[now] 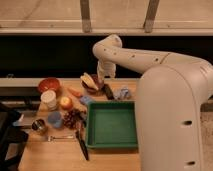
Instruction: Stack cups on top of each other
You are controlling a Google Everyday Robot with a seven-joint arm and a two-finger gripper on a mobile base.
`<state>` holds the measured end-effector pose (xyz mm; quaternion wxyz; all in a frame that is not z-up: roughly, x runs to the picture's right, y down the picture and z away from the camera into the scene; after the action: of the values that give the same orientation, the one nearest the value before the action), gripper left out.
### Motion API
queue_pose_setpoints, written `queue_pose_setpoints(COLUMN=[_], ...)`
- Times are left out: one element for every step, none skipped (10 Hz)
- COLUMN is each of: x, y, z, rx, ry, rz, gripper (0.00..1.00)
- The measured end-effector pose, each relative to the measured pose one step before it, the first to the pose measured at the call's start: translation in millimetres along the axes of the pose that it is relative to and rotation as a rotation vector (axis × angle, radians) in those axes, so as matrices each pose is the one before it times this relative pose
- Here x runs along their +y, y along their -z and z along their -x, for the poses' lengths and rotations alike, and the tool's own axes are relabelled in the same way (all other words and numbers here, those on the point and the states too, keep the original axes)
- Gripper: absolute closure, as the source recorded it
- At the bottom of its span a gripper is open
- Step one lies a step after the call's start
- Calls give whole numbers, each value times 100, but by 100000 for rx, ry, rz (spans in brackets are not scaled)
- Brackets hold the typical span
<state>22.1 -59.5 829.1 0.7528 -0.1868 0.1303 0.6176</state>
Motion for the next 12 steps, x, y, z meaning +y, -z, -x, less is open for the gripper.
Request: queue_pose_setpoints(x=[-21,8,0,0,9,30,218,507,950,767,1384,2014], y=[13,-17,28,-20,8,12,51,104,165,96,397,156], z=[0,-3,15,-13,9,17,83,203,258,113,187,69], rx=[-17,22,-48,38,-20,-107,-329,-365,-553,-323,-1000,-494], ry=[-27,16,-8,4,17,116,1089,1024,2193,1833,3551,4218], rz=[-11,-5,8,-1,1,69,846,2049,3596,2212,2171,2008], gripper=[48,48,48,48,48,48,48,48,48,48,48,48])
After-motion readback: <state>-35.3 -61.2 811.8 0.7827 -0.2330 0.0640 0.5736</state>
